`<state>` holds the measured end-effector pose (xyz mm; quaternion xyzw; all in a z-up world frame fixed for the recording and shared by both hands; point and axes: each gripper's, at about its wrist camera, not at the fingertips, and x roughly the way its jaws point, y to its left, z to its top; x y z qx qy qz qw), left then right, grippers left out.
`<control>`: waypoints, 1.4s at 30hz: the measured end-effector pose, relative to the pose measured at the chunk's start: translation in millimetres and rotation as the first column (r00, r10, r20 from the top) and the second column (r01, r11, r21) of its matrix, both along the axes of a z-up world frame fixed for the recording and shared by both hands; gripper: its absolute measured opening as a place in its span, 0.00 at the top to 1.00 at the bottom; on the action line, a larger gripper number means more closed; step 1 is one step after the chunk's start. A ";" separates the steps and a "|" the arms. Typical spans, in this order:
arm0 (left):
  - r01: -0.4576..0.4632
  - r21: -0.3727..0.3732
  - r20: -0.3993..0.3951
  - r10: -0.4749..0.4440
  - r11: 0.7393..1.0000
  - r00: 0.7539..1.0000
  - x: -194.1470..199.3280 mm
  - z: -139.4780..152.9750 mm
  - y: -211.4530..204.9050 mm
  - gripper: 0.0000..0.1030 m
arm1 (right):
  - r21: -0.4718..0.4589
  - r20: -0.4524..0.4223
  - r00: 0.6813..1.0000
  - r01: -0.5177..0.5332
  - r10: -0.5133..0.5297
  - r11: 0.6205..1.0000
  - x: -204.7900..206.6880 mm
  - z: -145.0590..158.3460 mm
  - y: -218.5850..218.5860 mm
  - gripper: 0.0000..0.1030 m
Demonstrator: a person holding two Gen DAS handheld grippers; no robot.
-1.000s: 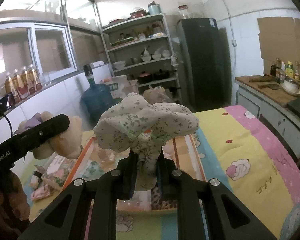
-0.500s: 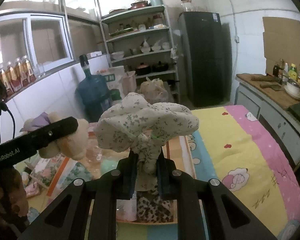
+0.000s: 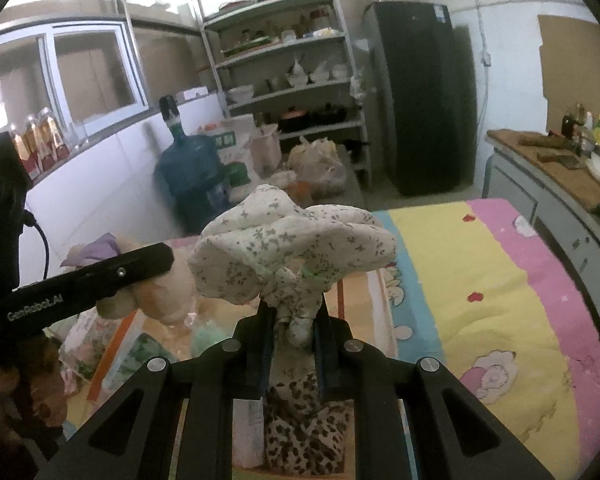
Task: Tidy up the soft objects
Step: 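Move the doll with the right gripper while the left gripper brings the plush over the box, then open the right gripper dropping the doll while the left gripper releases the plush into the box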
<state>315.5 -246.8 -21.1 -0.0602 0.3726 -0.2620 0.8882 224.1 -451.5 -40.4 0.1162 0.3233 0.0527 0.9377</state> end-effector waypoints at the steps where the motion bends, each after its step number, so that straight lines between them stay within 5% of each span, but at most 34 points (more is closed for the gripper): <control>1: -0.001 0.008 -0.008 0.001 1.000 1.000 1.8 -4.2 -2.2 0.56 | 0.006 -0.008 1.000 -0.004 0.004 1.000 2.6 -2.7 0.1 0.83; 12: -0.016 0.036 -0.087 0.019 0.999 0.996 20.6 -33.4 -5.8 0.54 | -0.003 -0.072 0.997 -0.039 0.039 0.999 20.9 -27.3 10.5 0.83; 17: -0.003 -0.019 -0.135 0.001 1.000 0.991 23.2 -40.1 -4.2 0.52 | -0.001 -0.098 0.994 -0.048 0.047 0.999 27.2 -38.8 12.6 0.80; 20: -0.014 -0.002 -0.127 0.014 1.000 0.992 20.6 -40.5 -5.0 0.38 | -0.002 -0.109 0.993 -0.055 0.054 0.999 30.6 -43.1 14.3 0.69; 25: -0.063 -0.028 -0.080 0.060 0.998 0.995 14.1 -34.7 4.8 0.22 | 0.004 -0.101 0.993 -0.057 0.057 0.998 27.5 -44.8 14.0 0.48; 34: -0.115 -0.005 0.114 0.115 0.993 0.987 -17.9 -0.9 18.7 0.17 | -0.032 -0.074 0.996 -0.054 0.051 0.998 10.8 -36.9 17.4 0.45; 42: -0.125 -0.016 0.271 0.125 0.992 0.954 -63.9 27.5 38.3 0.17 | -0.042 -0.023 0.998 -0.056 0.055 0.998 -15.2 -18.7 28.0 0.44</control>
